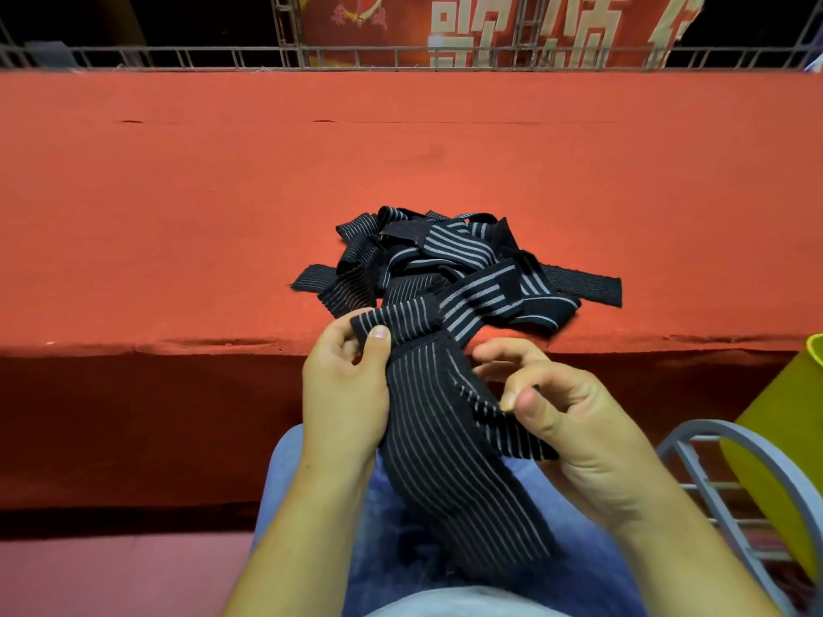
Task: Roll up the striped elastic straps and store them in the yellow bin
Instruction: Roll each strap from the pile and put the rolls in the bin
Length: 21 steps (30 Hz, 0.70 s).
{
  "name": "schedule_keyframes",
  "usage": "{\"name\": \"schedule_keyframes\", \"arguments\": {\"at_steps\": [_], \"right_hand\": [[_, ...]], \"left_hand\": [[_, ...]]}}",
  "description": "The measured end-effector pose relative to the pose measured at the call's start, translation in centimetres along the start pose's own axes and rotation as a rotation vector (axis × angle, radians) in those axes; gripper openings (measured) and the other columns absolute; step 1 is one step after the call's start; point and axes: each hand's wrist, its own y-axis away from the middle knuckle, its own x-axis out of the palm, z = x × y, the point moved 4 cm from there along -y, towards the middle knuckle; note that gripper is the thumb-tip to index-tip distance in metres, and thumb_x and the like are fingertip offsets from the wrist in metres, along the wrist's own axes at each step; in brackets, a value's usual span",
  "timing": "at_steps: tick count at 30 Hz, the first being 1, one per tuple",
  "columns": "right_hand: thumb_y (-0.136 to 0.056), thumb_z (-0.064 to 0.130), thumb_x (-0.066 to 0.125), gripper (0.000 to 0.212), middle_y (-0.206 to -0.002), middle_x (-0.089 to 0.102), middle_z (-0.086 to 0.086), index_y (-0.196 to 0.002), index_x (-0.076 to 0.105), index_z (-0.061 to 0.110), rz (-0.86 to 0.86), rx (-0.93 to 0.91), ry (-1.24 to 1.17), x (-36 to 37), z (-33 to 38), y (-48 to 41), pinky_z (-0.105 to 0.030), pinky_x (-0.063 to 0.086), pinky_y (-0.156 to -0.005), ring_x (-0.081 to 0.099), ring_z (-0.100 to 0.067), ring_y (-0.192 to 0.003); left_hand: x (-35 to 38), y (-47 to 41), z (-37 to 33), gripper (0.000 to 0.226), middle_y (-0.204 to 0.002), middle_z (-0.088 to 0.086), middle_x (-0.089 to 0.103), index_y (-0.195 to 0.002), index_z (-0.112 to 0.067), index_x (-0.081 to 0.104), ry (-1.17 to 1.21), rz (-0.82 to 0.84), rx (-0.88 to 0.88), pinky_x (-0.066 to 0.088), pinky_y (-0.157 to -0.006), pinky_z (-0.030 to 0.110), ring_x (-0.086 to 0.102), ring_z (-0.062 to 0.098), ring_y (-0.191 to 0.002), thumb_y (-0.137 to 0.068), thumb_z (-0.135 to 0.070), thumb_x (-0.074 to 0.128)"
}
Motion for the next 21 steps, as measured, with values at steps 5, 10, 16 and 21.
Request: {"name": "schedule_keyframes", "arguments": {"at_steps": [5, 10, 16, 21], "right_hand": [[-0.071, 0.063, 0.089, 0.036, -0.093, 0.068, 0.010, -0.075, 0.077, 0.029, -0.133, -0.081, 0.088, -0.4, 0.2, 0.0, -0.038, 0.045, -0.090, 0.059, -0.013, -0.091], [-0.079, 0.021, 0.080, 0.009, -0.087, 0.074, 0.007, -0.087, 0.079, 0.026, -0.155, -0.123, 0.428, -0.5, 2.2, -0.1, -0.015, 0.051, -0.076, 0.066, -0.003, -0.079], [-0.092, -0.005, 0.075, 0.044, -0.107, 0.070, 0.008, -0.106, 0.078, 0.036, -0.046, -0.113, 0.666, -0.1, 1.2, 0.0, -0.024, 0.055, -0.084, 0.068, -0.017, -0.094], [-0.086, 0.007, 0.085, 0.033, -0.101, 0.073, 0.001, -0.101, 0.069, 0.032, -0.069, -0.044, 0.557, -0.1, 0.5, 0.1, -0.031, 0.058, -0.091, 0.071, -0.017, -0.096]], "left_hand": [[-0.4, 0.0, -1.0, 0.014, -0.100, -0.001, 0.079, -0.111, -0.024, 0.070, -0.068, -0.038, 0.067, 0.058, -0.096, 0.050, 0.074, 0.019, -0.099, -0.101, -0.016, 0.064], [-0.5, 0.5, -2.9, 0.015, -0.104, -0.009, 0.076, -0.111, -0.026, 0.069, -0.132, -0.050, 0.217, 0.055, -0.099, 0.036, 0.070, 0.007, -0.103, -0.099, -0.017, 0.066], [0.1, 1.3, -3.5, 0.015, -0.106, -0.002, 0.077, -0.114, -0.024, 0.069, -0.045, 0.009, 0.204, 0.054, -0.102, 0.051, 0.072, 0.018, -0.106, -0.099, -0.022, 0.065], [0.2, 1.5, -3.4, 0.017, -0.107, 0.003, 0.078, -0.116, -0.022, 0.069, 0.008, 0.026, 0.197, 0.054, -0.102, 0.053, 0.072, 0.022, -0.107, -0.102, -0.016, 0.062]]}}
